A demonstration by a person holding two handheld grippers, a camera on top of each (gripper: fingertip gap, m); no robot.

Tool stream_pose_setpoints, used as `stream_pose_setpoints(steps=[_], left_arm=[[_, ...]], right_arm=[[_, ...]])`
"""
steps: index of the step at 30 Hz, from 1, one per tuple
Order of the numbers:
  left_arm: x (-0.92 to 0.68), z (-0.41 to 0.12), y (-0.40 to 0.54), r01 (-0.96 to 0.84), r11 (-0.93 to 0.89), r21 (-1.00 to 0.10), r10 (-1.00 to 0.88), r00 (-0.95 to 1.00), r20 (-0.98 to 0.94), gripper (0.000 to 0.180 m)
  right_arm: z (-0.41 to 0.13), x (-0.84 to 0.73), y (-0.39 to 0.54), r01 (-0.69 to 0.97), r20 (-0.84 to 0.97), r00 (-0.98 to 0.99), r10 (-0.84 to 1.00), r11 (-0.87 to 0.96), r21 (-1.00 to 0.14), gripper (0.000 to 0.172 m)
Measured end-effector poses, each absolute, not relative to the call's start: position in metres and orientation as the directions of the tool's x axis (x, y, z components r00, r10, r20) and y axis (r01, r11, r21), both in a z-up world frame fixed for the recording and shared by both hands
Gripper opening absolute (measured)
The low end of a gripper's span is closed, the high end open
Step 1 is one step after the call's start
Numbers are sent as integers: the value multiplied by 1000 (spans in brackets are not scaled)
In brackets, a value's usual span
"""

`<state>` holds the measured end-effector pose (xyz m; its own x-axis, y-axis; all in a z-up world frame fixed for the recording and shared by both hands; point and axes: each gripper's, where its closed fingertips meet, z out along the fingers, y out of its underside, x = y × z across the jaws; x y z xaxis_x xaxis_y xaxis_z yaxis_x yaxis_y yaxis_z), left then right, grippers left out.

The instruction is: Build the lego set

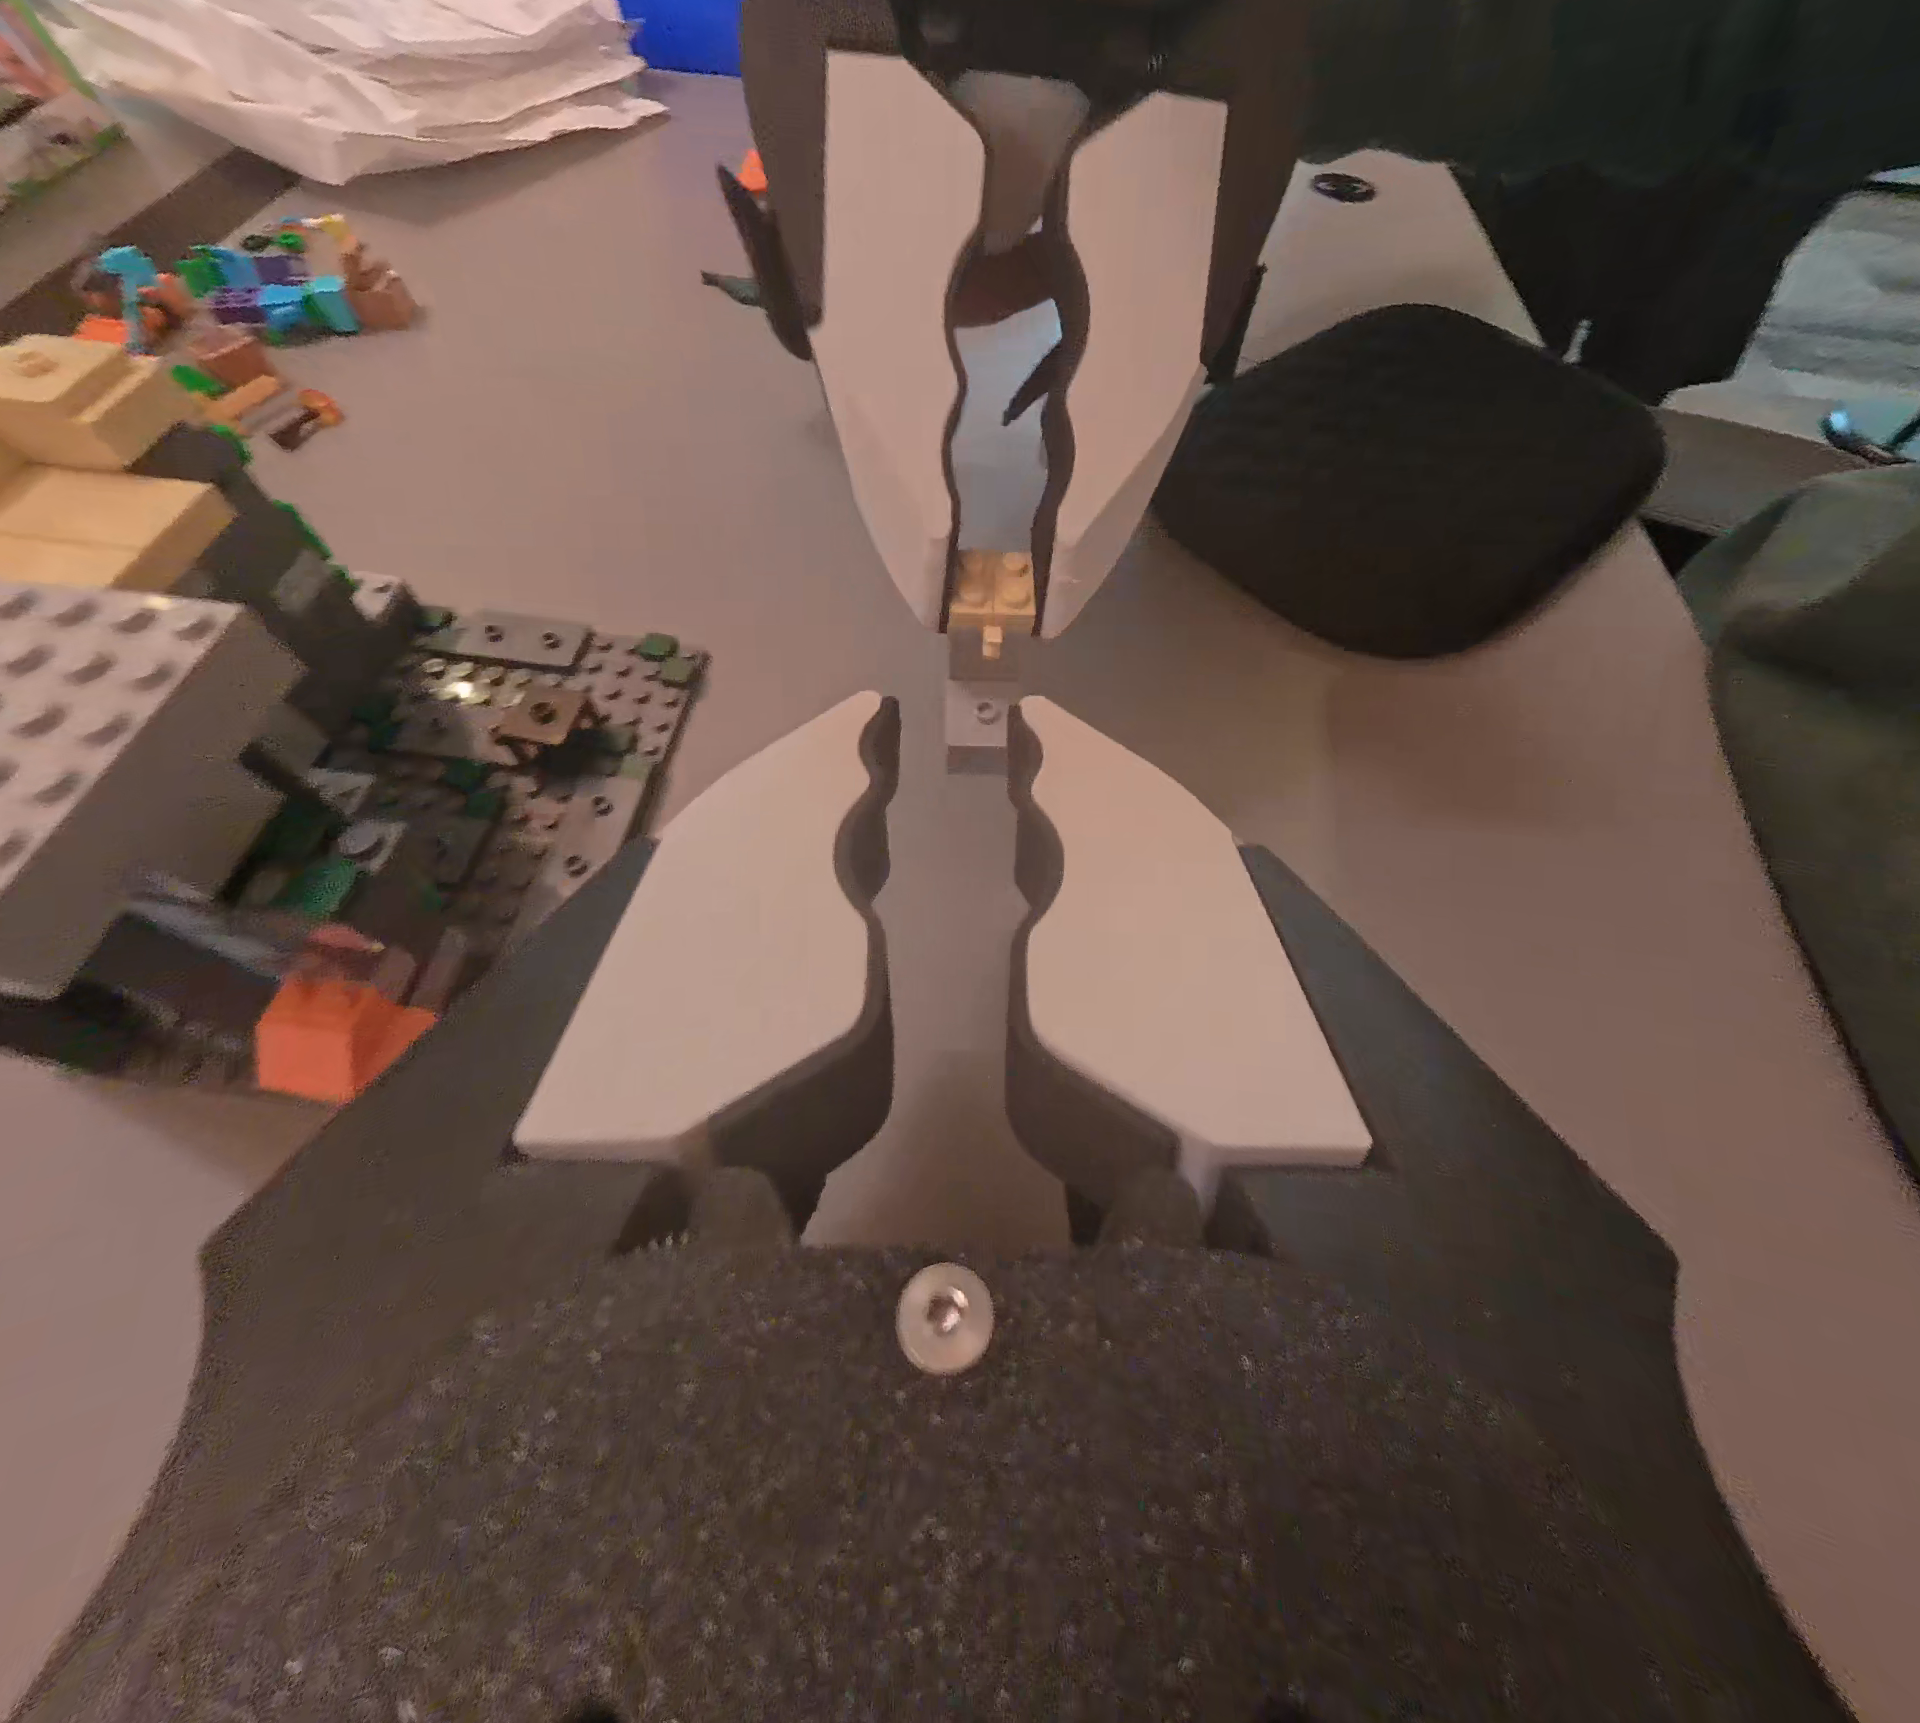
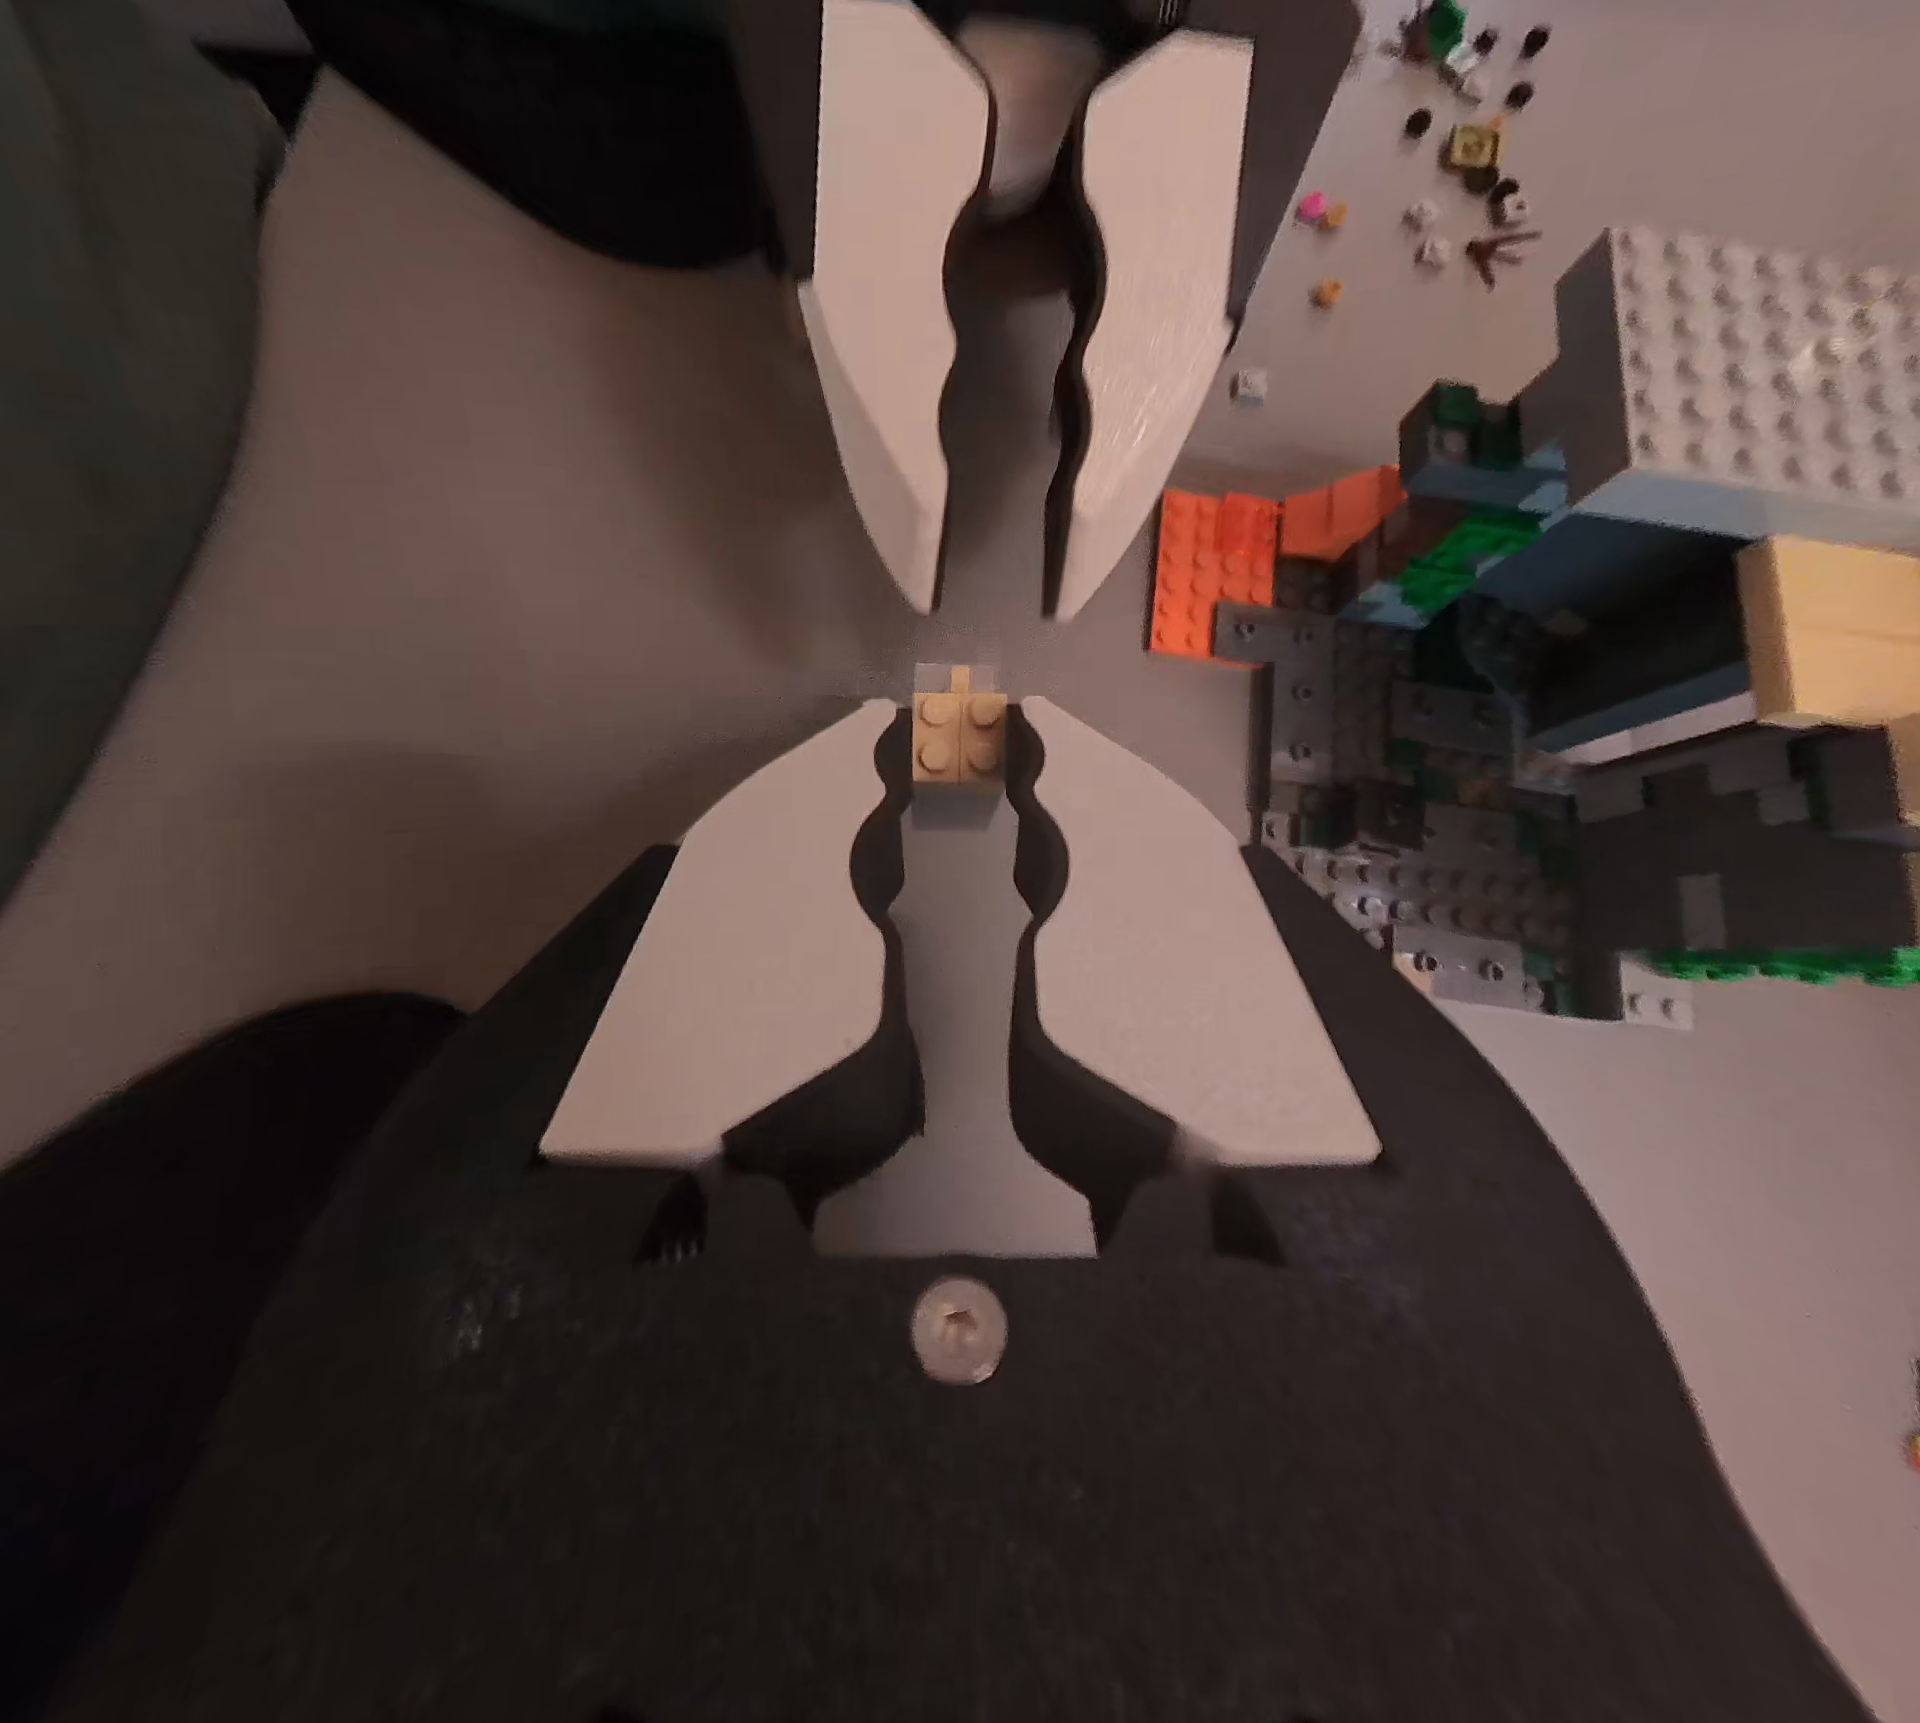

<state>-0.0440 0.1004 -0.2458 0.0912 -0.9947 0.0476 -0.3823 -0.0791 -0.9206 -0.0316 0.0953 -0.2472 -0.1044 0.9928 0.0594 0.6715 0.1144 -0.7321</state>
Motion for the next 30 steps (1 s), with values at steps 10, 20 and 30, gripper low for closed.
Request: stream_pose_setpoints(steps=[10,20,30], left_arm=[[-49,-255,113,-409,-92,-908,-988,148,34,16],[-51,-246,122,-379,-42,-924,-977,208,-41,12],[-82,-202,166,-207,18,-978,-845,519,-125,0]], right_arm=[[-283,-28,99,709,44,-146,988,135,-692,17],[-262,-30,108,627,74,-83,994,110,-771,35],[-142,35,238,457,442,466,767,219,-862,30]])
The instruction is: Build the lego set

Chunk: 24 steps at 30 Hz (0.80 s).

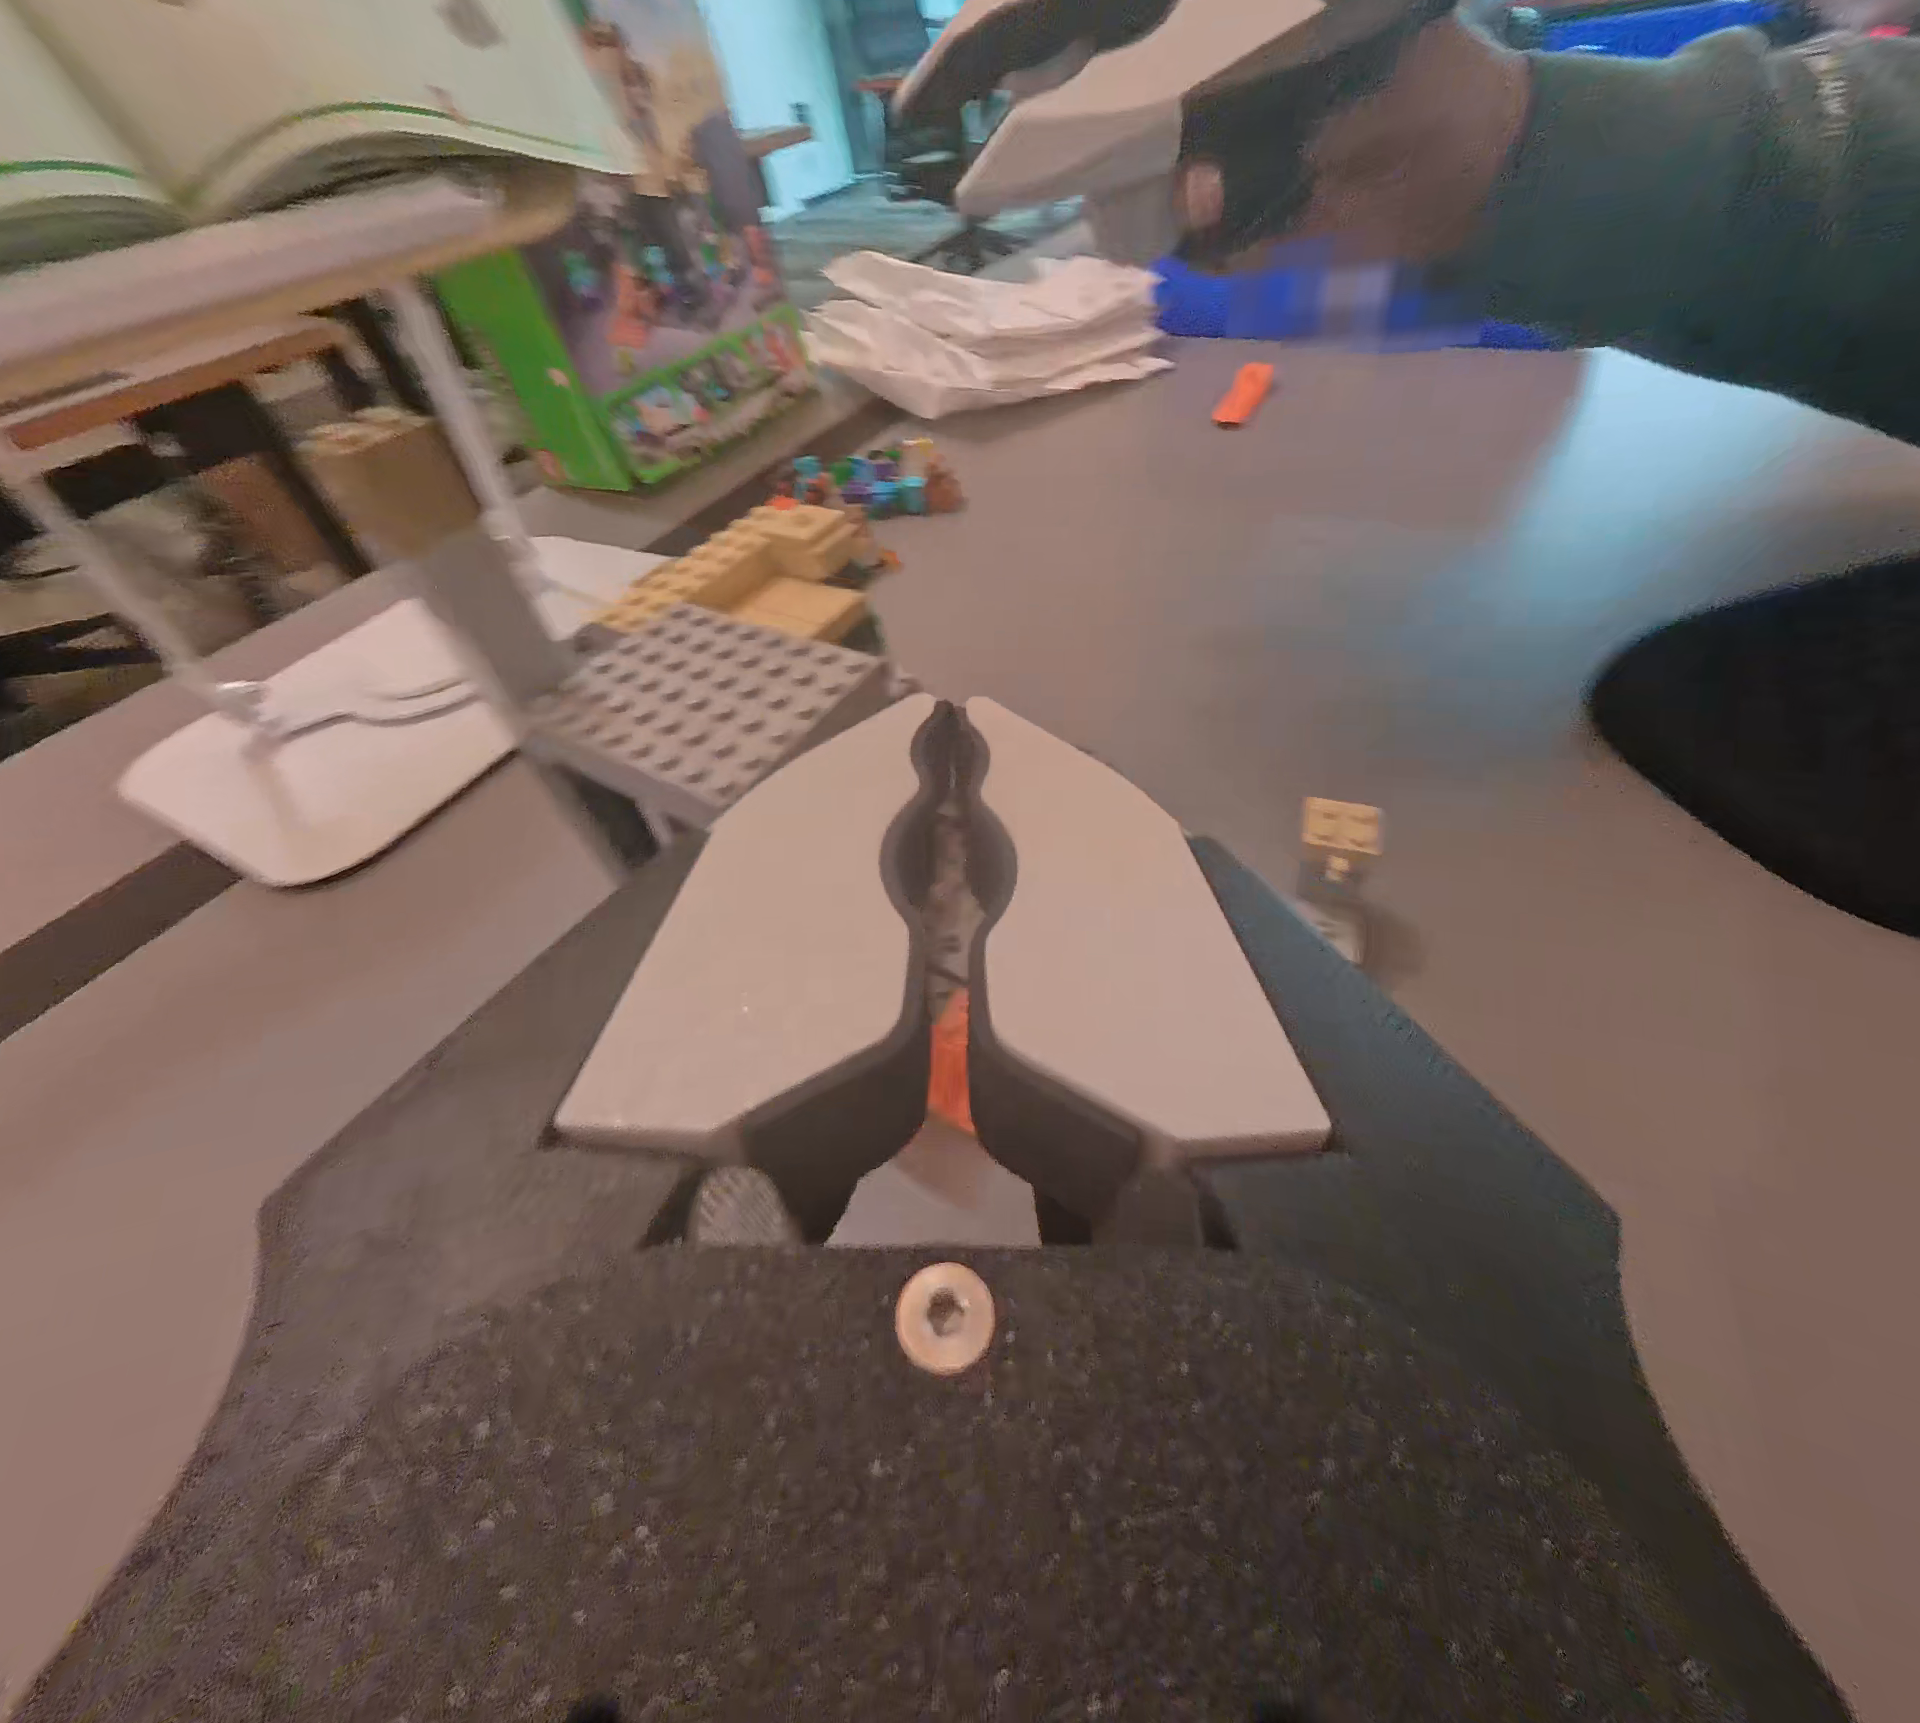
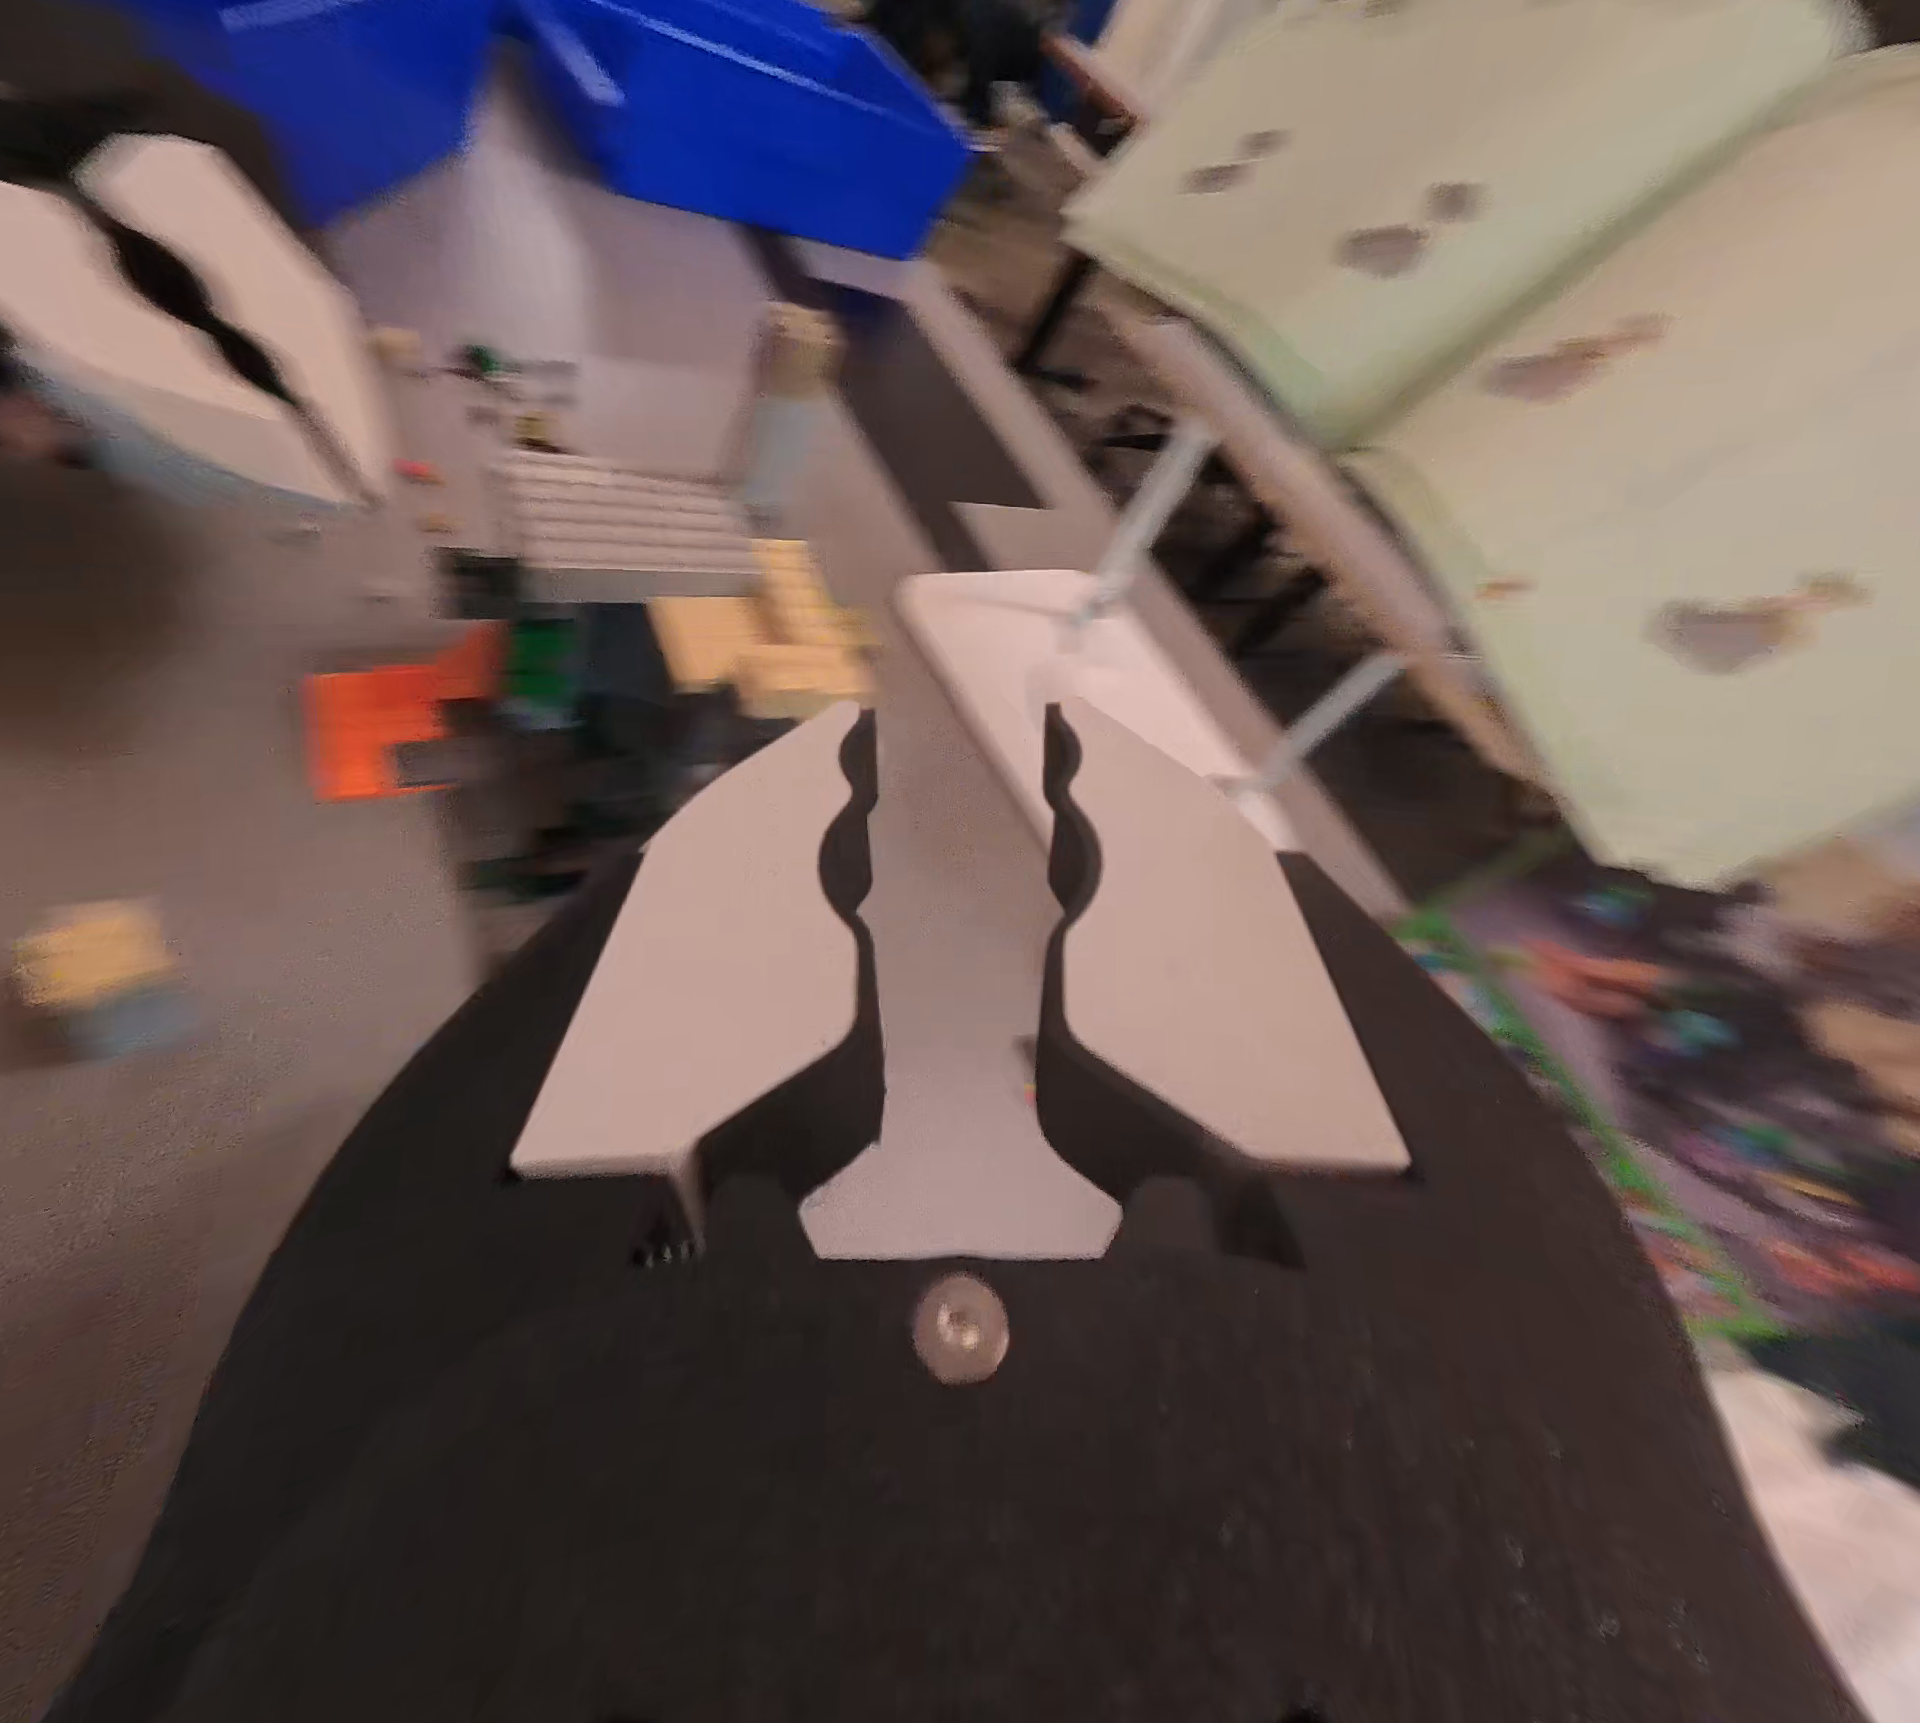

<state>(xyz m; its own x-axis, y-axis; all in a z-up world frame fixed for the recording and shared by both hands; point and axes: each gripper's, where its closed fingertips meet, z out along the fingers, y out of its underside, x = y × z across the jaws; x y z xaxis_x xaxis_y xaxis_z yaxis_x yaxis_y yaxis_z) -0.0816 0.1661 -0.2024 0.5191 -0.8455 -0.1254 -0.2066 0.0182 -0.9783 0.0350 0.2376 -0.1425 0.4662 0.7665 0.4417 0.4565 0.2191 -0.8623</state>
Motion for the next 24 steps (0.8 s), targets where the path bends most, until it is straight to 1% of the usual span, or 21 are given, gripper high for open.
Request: stream_pose_setpoints(steps=[4,6,8,10,13,19,22,24], left_arm=[[-106,-194,189,-172,22,-985,-725,675,-135,0],[-114,-193,195,-155,14,-988,-690,713,-122,0],[-120,-194,200,-153,0,-988,-669,735,-113,0],[-122,-197,202,-157,-8,-988,-663,741,-112,0],[-122,-203,204,-181,-17,-983,-661,739,-125,0],[-116,-212,206,-207,-34,-978,-678,723,-129,0],[-116,-214,206,-206,-48,-977,-680,723,-119,0],[-117,-214,207,-199,-53,-979,-678,726,-111,0]], right_arm=[[-117,85,312,561,601,586,544,263,-785,27],[-113,104,346,640,685,583,437,272,-719,25],[-115,115,373,688,728,567,384,265,-676,24],[-119,120,395,722,763,541,354,270,-637,20],[-127,116,415,738,788,490,372,304,-602,19],[-142,113,439,816,873,352,338,345,-463,19],[-147,114,447,828,882,327,339,347,-441,18],[-149,114,451,824,878,330,346,348,-447,17]])
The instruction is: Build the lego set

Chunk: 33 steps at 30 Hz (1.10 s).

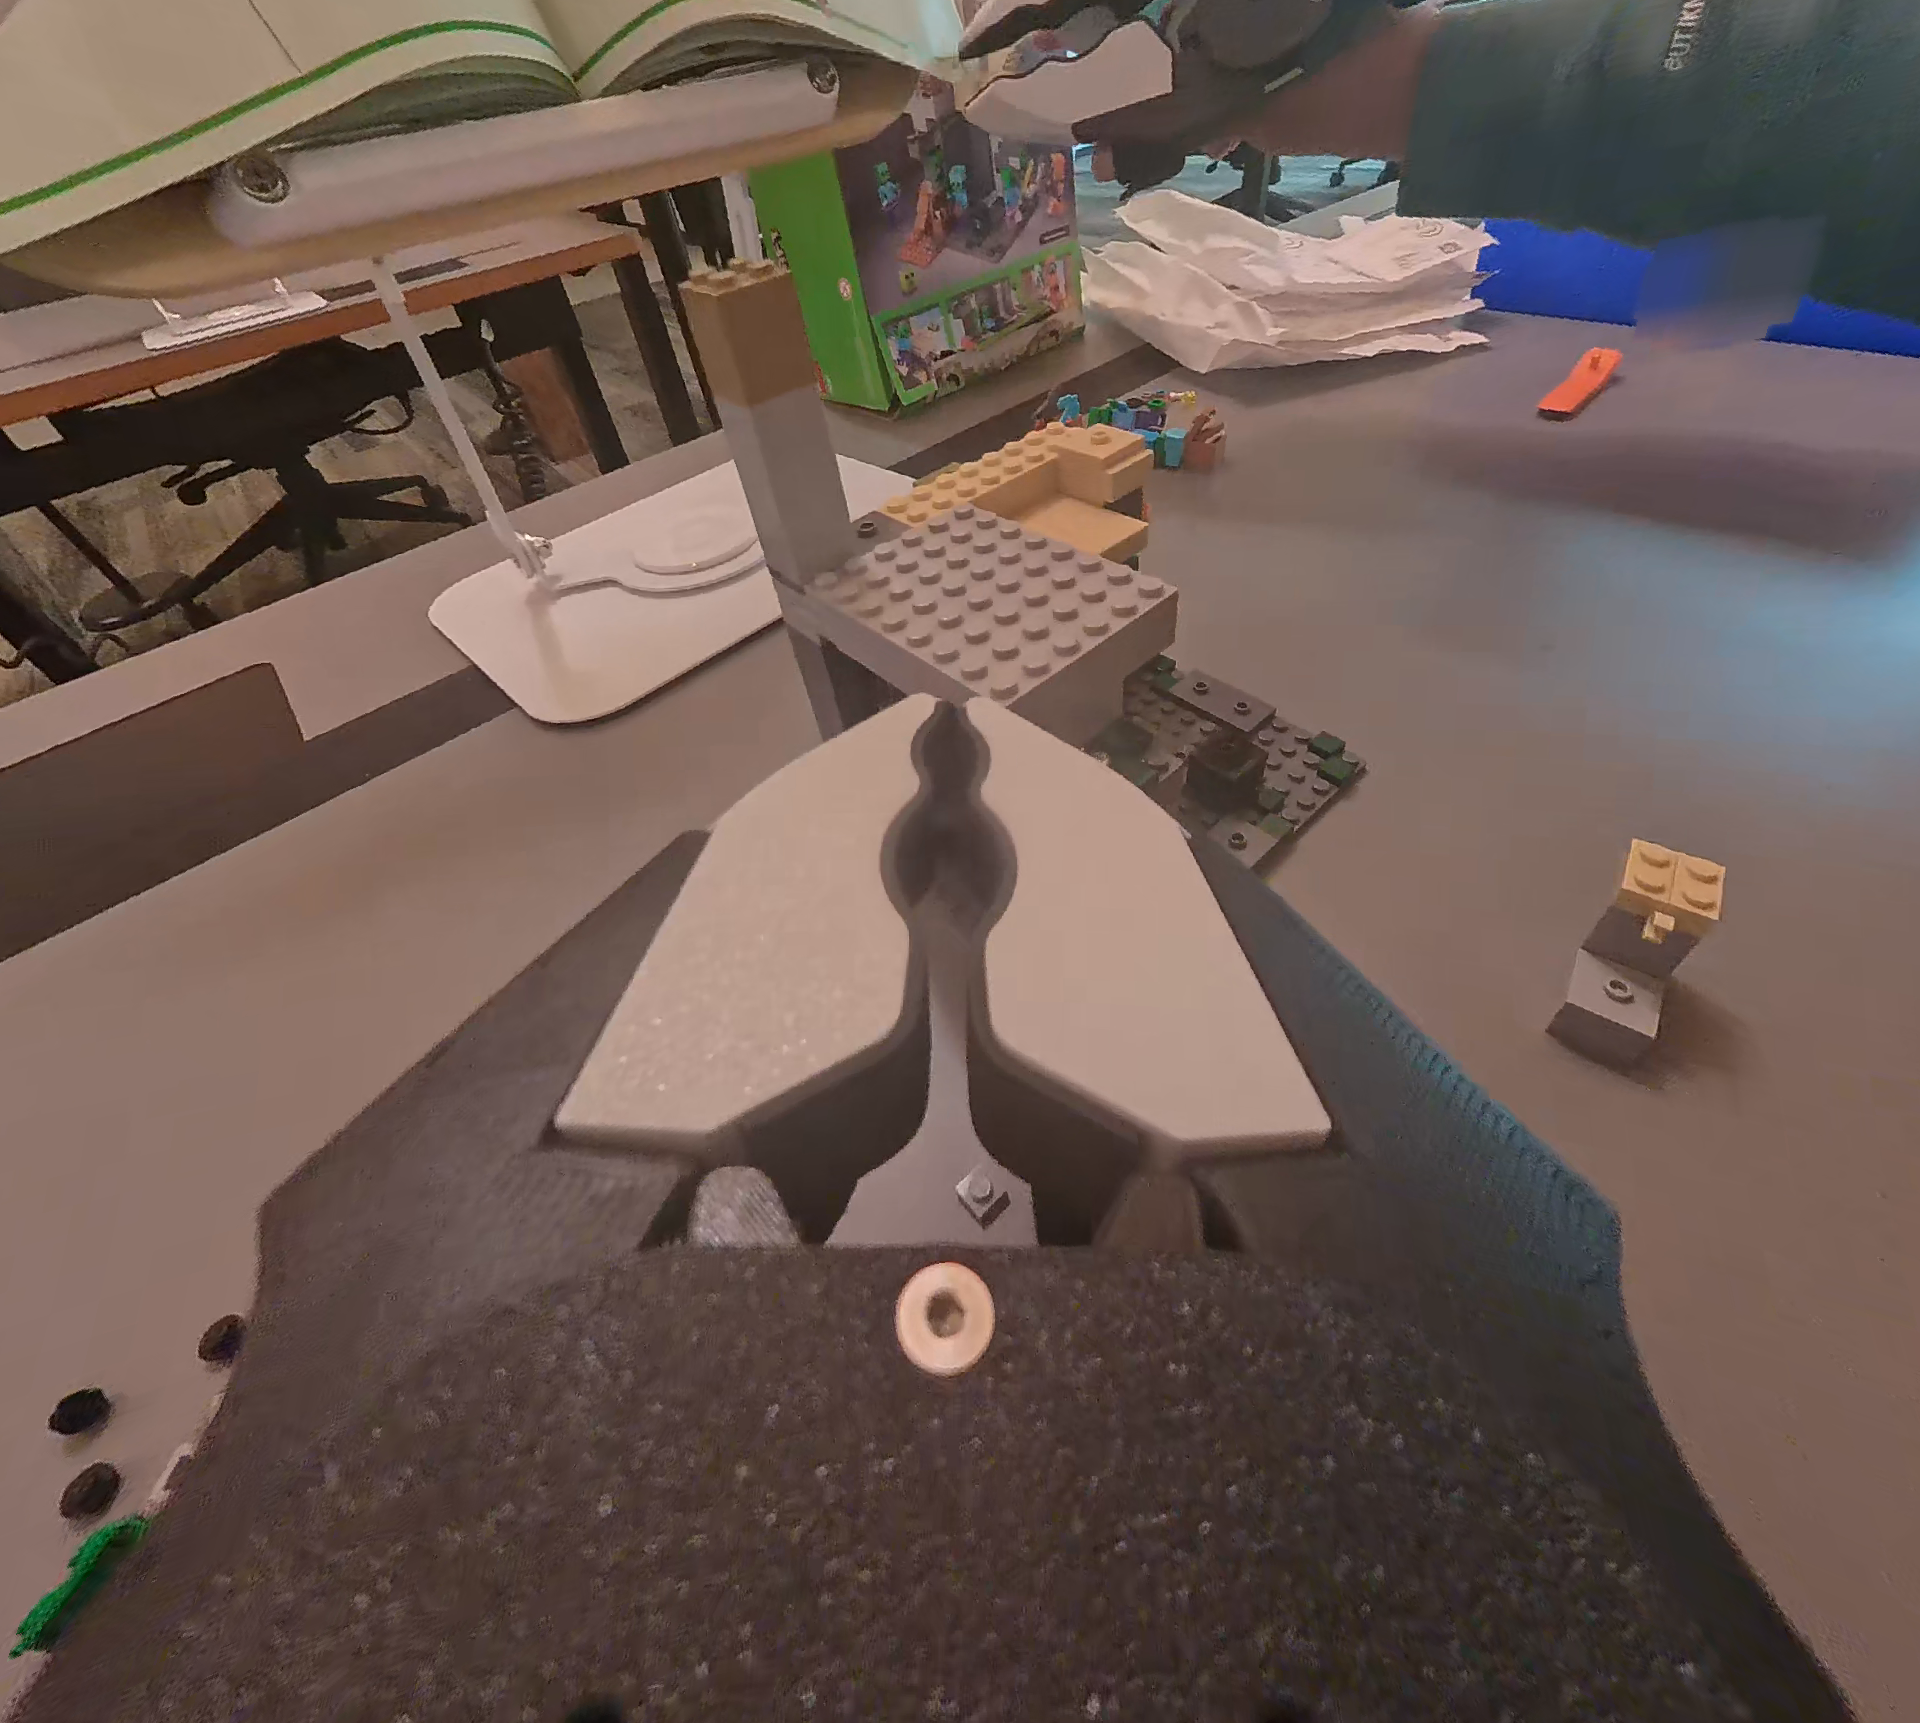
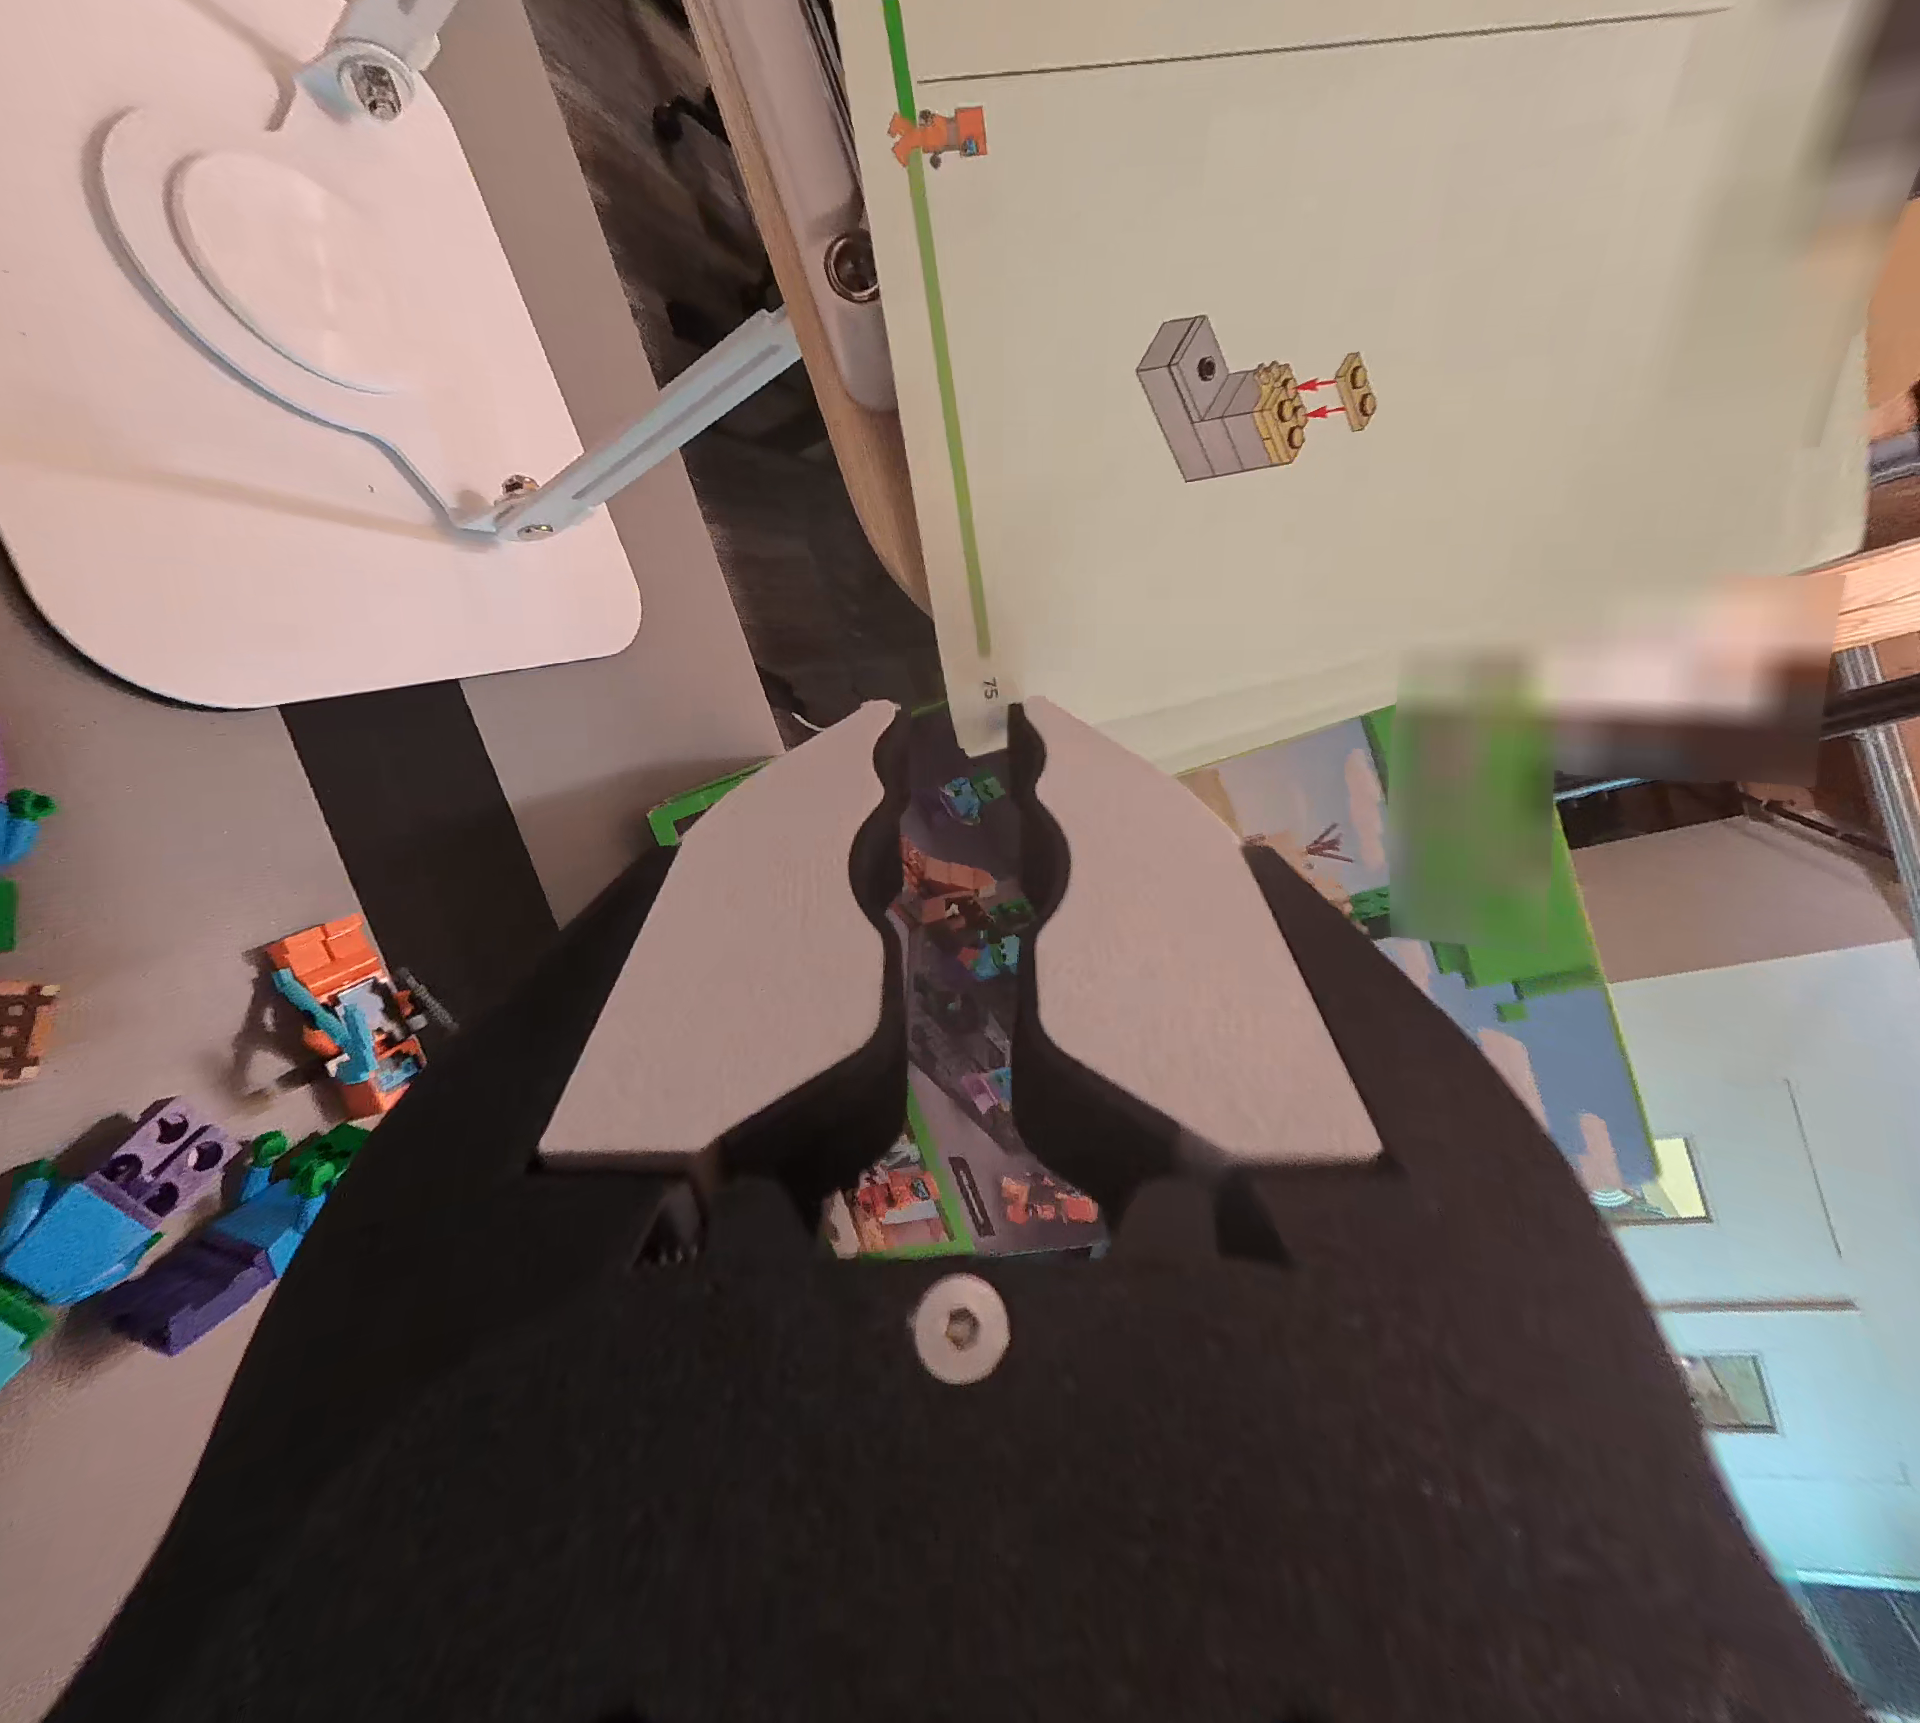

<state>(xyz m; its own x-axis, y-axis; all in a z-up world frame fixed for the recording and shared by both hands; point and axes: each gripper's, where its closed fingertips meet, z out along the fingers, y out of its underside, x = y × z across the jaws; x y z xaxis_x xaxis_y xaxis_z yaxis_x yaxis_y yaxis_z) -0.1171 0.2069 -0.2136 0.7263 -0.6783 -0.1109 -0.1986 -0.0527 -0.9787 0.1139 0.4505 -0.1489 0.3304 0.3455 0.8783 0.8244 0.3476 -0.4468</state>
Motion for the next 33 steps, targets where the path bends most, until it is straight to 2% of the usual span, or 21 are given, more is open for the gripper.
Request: stream_pose_setpoints(steps=[9,17,21,27,33], left_arm=[[-116,-215,207,-199,-64,-978,-685,721,-102,0],[-116,-215,206,-198,-73,-977,-691,717,-93,0],[-116,-215,206,-199,-74,-977,-692,716,-94,0],[-118,-212,205,-205,-61,-977,-684,721,-108,0],[-118,-208,204,-205,-48,-978,-680,723,-119,0]], right_arm=[[-146,113,452,826,878,318,357,350,-442,2],[-143,114,451,826,860,316,400,331,-457,0],[-138,111,445,774,789,373,489,304,-555,0],[-117,108,428,560,480,511,713,148,-815,0],[-92,102,419,484,351,518,780,71,-872,0]])
